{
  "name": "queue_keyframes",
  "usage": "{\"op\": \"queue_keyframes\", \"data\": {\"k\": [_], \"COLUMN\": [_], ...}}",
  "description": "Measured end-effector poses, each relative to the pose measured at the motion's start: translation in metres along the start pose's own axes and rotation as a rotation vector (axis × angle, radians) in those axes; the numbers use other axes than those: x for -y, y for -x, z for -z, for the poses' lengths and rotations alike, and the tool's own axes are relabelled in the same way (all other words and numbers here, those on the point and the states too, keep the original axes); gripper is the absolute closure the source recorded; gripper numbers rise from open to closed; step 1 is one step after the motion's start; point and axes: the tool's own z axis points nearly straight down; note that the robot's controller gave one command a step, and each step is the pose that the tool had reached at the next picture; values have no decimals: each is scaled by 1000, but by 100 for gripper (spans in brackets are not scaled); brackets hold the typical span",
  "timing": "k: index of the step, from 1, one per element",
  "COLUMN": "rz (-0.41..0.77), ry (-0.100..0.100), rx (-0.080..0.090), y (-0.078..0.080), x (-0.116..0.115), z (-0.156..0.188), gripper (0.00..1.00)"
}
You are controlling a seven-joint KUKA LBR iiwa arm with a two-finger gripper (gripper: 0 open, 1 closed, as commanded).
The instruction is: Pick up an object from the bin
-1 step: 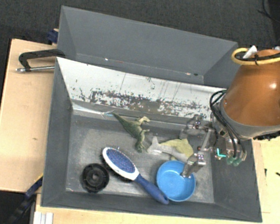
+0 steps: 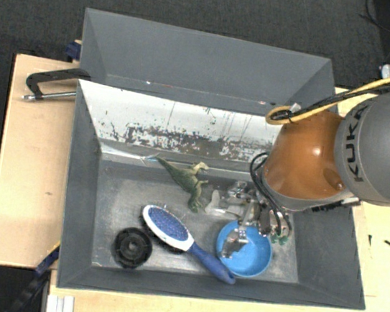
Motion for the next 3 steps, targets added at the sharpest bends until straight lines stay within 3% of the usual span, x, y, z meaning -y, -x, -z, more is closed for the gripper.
{"op": "queue_keyframes", "data": {"k": [1,2,3], "rz": [-184,-187,84], "ry": [1,-3,-4], "rx": [14,38,20], "y": [6,12,21], "x": [24,28,55], "z": [-34,-31,115], "gripper": [0,100,100]}}
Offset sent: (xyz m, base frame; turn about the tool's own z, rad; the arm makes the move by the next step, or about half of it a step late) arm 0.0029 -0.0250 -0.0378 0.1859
